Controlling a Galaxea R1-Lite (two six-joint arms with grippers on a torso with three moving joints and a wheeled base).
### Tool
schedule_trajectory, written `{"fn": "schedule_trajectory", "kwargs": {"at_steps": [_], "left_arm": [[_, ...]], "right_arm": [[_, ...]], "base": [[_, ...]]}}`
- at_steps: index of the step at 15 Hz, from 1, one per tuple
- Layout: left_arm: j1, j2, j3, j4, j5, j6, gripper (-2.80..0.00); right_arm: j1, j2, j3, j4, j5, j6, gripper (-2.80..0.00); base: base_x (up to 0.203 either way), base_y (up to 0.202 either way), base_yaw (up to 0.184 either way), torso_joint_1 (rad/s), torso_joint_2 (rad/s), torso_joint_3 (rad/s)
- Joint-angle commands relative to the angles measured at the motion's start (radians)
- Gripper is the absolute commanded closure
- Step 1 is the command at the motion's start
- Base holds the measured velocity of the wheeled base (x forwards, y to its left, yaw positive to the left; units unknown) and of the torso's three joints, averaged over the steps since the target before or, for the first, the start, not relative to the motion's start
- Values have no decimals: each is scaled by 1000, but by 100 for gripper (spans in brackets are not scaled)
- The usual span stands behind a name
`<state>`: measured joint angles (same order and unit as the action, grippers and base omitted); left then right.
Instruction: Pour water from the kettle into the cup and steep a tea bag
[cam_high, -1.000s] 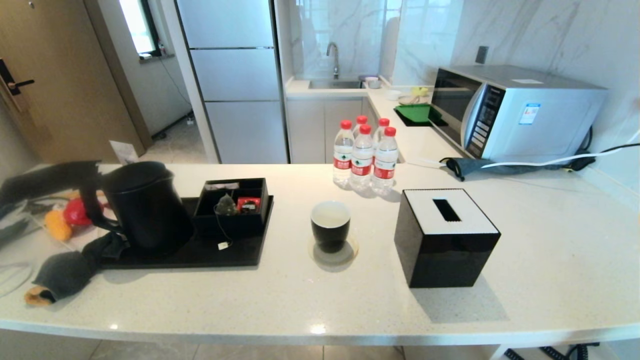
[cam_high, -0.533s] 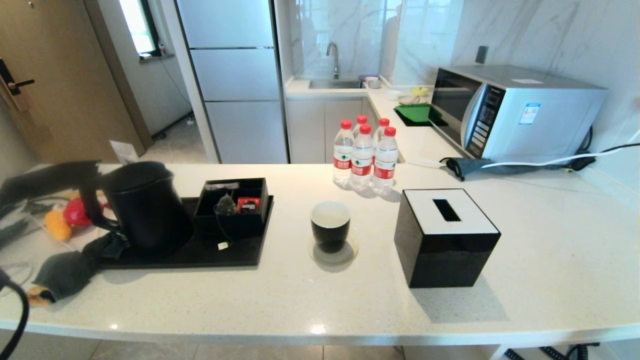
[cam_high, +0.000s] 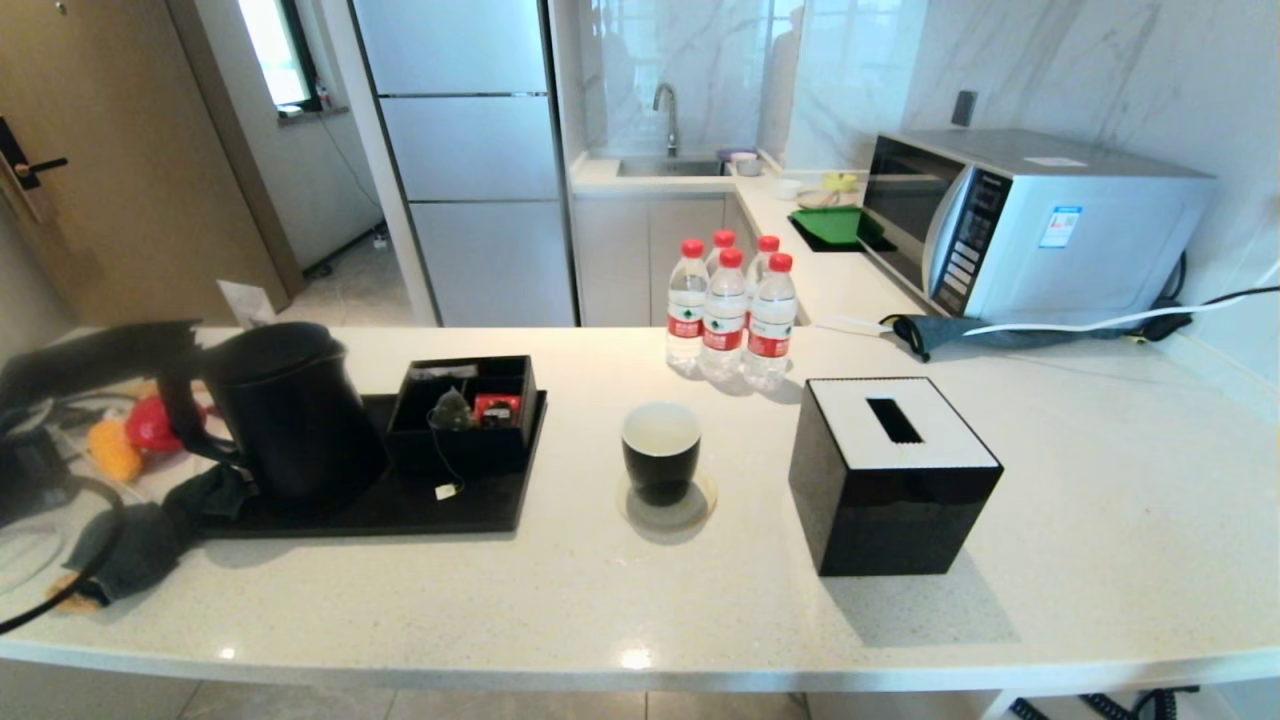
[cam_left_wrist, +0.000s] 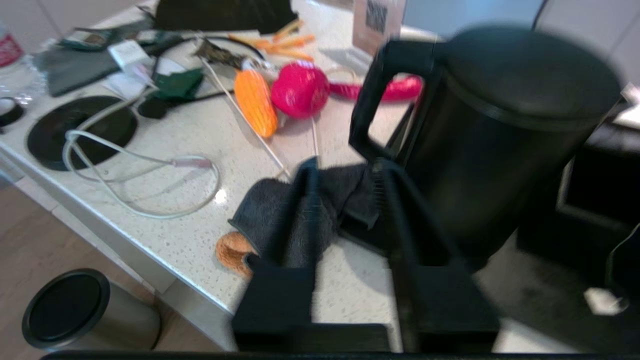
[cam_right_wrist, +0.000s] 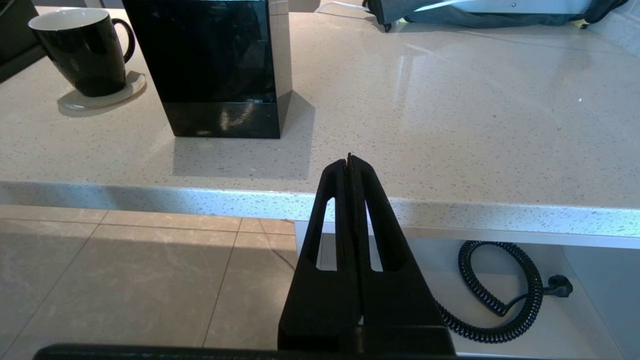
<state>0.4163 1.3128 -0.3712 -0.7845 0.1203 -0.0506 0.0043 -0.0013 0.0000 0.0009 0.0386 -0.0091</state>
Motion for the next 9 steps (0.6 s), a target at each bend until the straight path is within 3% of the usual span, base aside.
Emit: {"fn": "schedule_trajectory", "kwargs": {"at_steps": [1, 5, 7, 9], "left_arm": [[52, 105, 73, -112, -47, 17, -280], [126, 348, 153, -444, -133, 63, -280], [160, 514, 155, -632, -185, 76, -280], [194, 638, 121, -742, -235, 89, -280]], "right_arm": [[0, 1, 0, 0, 1, 0, 0], [0, 1, 0, 1, 1, -1, 0], [0, 1, 0, 0, 1, 0, 0], [0, 1, 0, -1, 1, 0, 0]], "base": [[0, 0, 0, 0, 0, 0], [0, 0, 0, 0, 0, 0], [0, 0, 0, 0, 0, 0], [0, 0, 0, 0, 0, 0]]}}
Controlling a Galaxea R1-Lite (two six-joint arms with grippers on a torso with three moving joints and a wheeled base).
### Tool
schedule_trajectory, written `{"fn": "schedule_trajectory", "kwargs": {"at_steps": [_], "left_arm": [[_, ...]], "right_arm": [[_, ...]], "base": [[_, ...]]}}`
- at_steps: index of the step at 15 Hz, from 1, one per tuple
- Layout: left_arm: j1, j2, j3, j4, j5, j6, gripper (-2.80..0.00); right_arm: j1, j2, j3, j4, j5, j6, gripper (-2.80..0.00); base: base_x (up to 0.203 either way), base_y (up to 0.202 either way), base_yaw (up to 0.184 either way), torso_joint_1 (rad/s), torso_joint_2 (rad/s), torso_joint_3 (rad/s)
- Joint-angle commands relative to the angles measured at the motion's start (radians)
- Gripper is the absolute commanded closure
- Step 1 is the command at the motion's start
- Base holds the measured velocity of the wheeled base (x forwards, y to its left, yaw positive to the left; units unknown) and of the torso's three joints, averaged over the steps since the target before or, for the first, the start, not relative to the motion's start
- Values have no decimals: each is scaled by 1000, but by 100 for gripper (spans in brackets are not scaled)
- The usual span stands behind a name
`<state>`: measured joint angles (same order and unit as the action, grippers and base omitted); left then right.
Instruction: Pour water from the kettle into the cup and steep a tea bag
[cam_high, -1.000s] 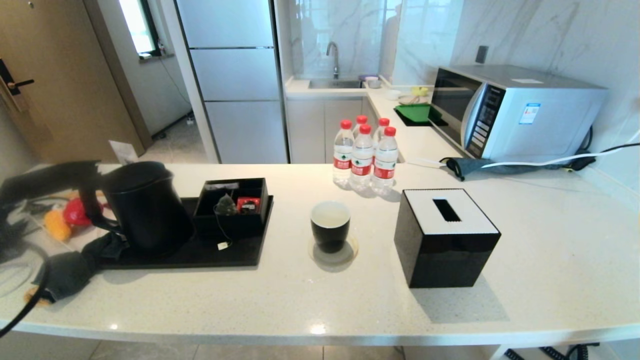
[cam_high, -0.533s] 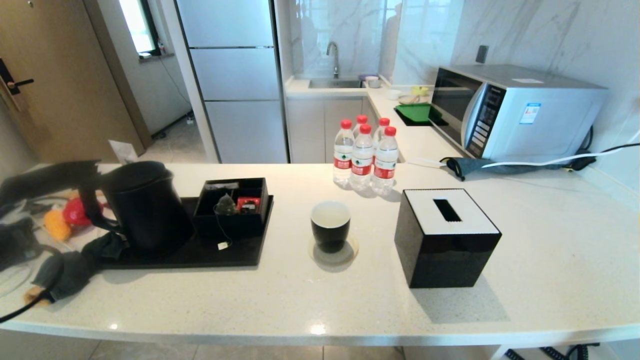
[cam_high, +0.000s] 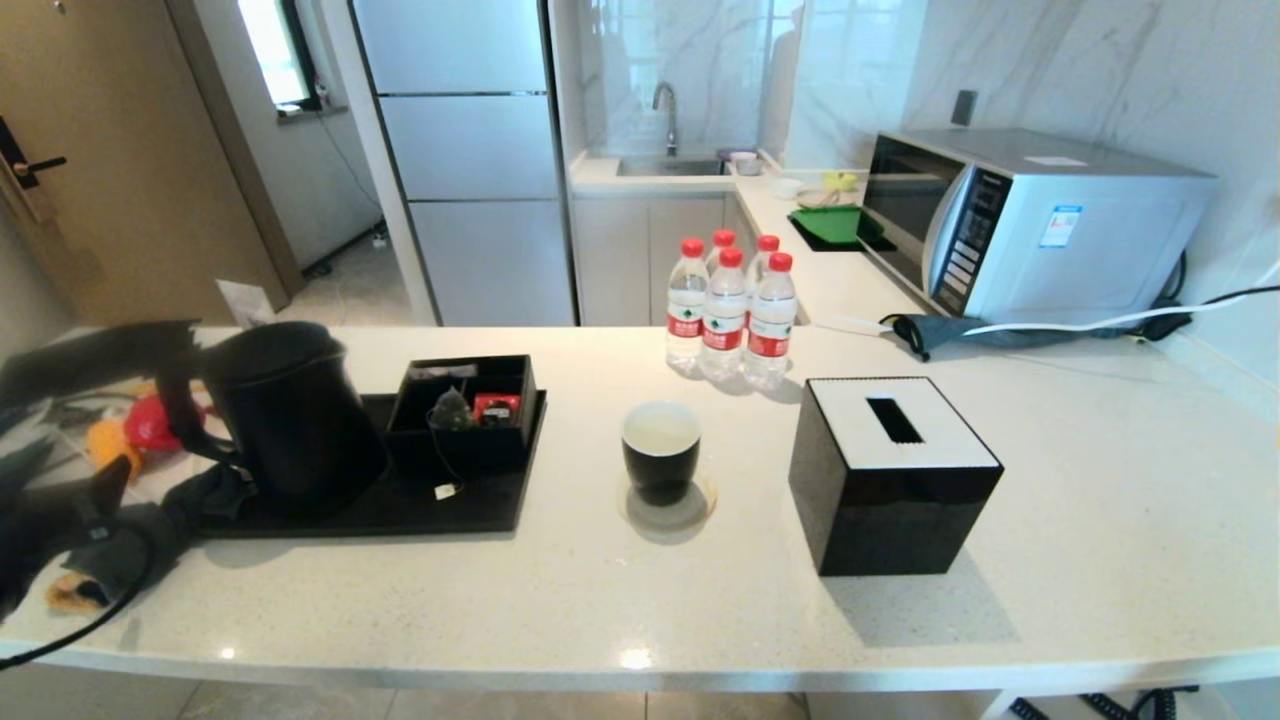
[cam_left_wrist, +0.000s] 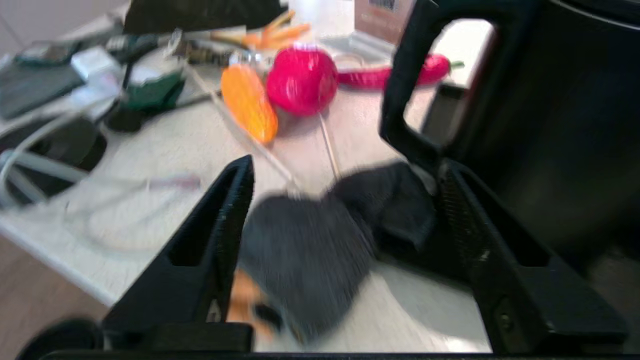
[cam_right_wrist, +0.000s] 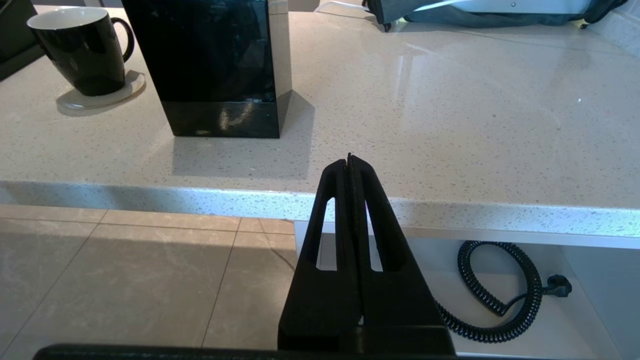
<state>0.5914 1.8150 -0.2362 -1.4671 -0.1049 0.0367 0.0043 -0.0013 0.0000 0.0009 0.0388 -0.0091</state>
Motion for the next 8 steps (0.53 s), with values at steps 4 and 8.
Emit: {"fn": "schedule_trajectory", "kwargs": {"at_steps": [4, 8], "left_arm": [[49, 268, -193, -102, -74, 14, -280], [33, 338, -295, -103, -122, 3, -280]], "right_arm": [[0, 1, 0, 0, 0, 0, 0], [0, 1, 0, -1, 1, -2, 0]], "base": [[0, 0, 0, 0, 0, 0], [0, 0, 0, 0, 0, 0]]}}
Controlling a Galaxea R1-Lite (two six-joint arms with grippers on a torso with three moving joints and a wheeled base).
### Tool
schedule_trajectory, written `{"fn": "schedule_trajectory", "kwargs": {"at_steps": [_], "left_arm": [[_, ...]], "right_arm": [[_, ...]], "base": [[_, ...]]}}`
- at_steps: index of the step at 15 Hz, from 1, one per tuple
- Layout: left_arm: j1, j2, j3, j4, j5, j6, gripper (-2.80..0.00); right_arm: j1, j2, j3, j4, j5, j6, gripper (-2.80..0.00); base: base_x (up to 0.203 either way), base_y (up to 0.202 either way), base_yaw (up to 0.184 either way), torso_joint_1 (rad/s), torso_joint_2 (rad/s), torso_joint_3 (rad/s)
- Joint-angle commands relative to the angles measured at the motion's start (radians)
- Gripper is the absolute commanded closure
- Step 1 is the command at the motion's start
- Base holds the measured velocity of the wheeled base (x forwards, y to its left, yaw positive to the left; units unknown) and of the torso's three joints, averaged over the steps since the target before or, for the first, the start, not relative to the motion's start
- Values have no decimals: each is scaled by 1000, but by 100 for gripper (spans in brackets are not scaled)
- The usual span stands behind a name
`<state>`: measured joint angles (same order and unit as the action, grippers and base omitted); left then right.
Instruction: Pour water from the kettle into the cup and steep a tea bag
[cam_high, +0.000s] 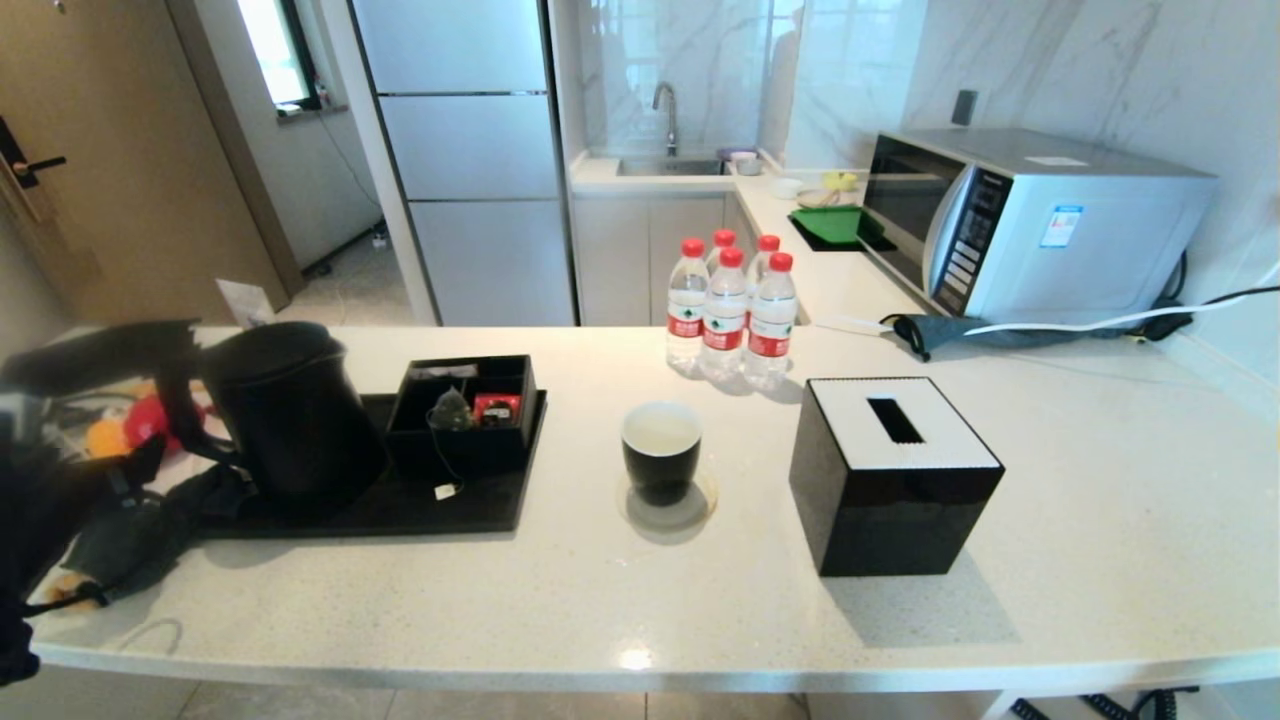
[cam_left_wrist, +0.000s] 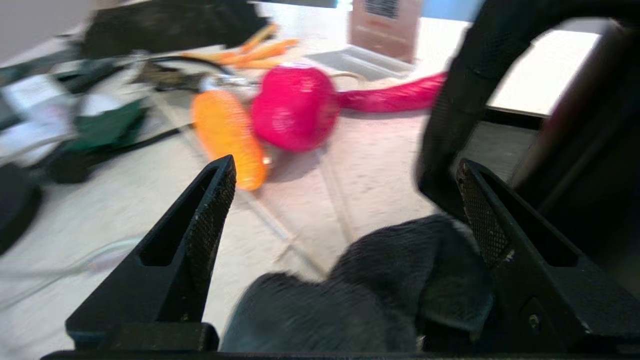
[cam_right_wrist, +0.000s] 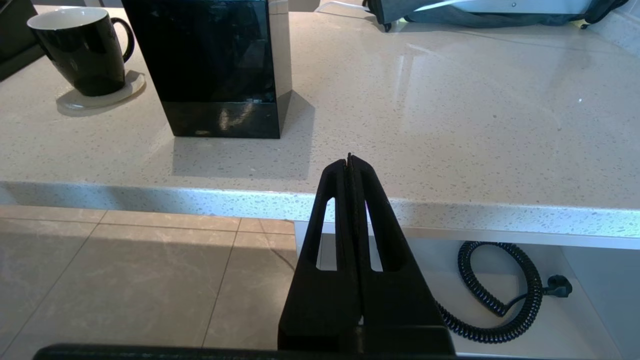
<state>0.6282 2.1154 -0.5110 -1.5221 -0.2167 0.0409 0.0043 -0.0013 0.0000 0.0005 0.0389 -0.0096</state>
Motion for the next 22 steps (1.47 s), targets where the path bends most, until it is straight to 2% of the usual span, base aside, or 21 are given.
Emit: {"fn": "schedule_trajectory", "kwargs": {"at_steps": [1, 11, 22], "left_arm": [[-4, 46, -31, -48, -22, -1, -280], [-74, 168, -273, -48, -26, -6, -280], [-76, 214, -376, -48, -26, -6, -280]], "right_arm": [[0, 1, 0, 1, 0, -1, 0], [0, 1, 0, 1, 0, -1, 0], [0, 1, 0, 1, 1, 0, 0]], "base": [[0, 0, 0, 0, 0, 0], [0, 0, 0, 0, 0, 0], [0, 0, 0, 0, 0, 0]]}}
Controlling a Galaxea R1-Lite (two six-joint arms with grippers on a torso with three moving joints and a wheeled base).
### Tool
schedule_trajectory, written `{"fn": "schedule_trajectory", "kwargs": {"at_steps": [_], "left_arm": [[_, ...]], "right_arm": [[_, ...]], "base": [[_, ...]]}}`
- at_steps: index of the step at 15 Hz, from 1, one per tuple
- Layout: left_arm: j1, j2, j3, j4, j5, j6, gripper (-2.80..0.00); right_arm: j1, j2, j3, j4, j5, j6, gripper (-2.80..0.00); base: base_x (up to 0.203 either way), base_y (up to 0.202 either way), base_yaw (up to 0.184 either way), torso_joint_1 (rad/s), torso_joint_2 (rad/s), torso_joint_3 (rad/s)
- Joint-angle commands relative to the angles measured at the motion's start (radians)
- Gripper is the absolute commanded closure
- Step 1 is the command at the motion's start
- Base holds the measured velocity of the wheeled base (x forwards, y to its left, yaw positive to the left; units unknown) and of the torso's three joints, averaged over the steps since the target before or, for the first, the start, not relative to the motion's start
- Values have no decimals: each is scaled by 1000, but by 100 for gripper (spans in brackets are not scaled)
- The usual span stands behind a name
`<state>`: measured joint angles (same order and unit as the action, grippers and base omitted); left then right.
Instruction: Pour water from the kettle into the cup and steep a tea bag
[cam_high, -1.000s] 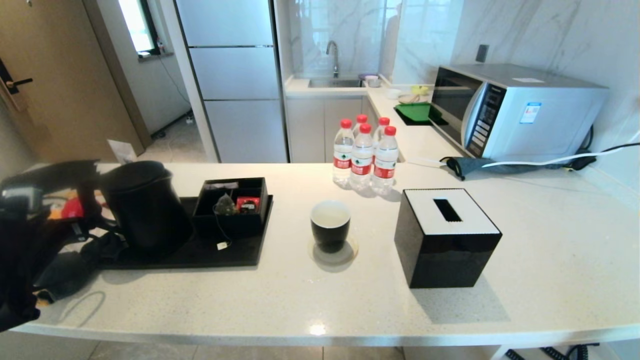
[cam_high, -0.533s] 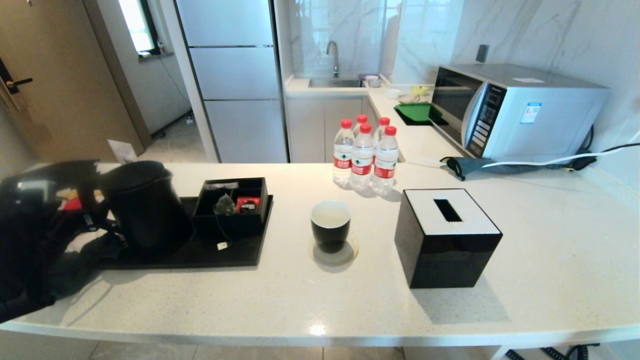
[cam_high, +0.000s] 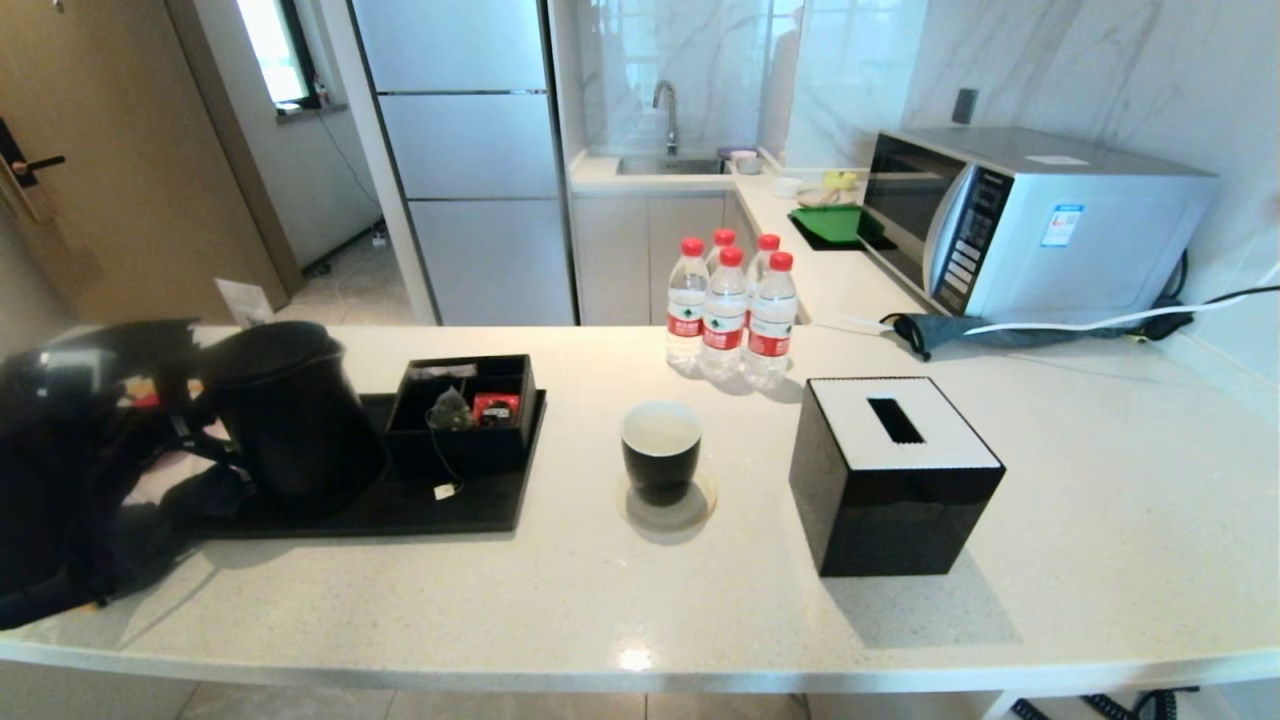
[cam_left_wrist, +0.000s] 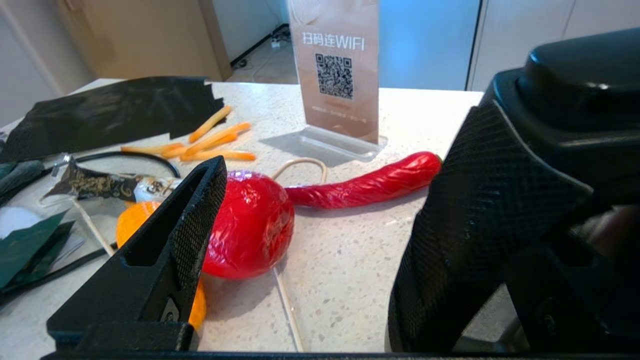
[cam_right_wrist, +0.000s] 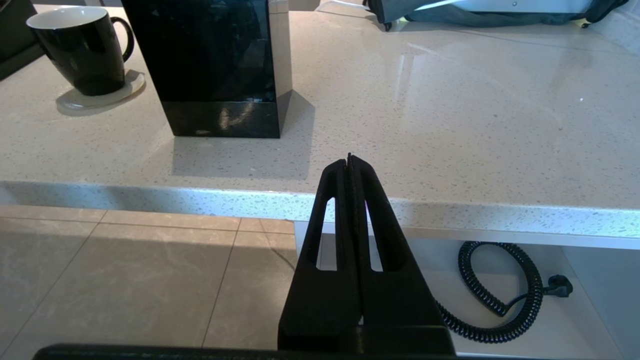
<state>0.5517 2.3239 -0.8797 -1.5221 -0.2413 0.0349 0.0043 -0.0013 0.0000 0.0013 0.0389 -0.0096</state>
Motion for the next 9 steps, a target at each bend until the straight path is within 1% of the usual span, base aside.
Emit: {"fn": "schedule_trajectory", "kwargs": {"at_steps": [1, 6, 9], "left_arm": [[1, 8, -17, -48, -1, 0, -280], [-12, 34, -87, -48, -1, 0, -280], [-19, 48, -104, -48, -1, 0, -280]], "right_arm": [[0, 1, 0, -1, 1, -1, 0], [0, 1, 0, 0, 1, 0, 0], [0, 1, 0, 0, -1, 0, 0]], "base": [[0, 0, 0, 0, 0, 0], [0, 0, 0, 0, 0, 0], [0, 0, 0, 0, 0, 0]]}}
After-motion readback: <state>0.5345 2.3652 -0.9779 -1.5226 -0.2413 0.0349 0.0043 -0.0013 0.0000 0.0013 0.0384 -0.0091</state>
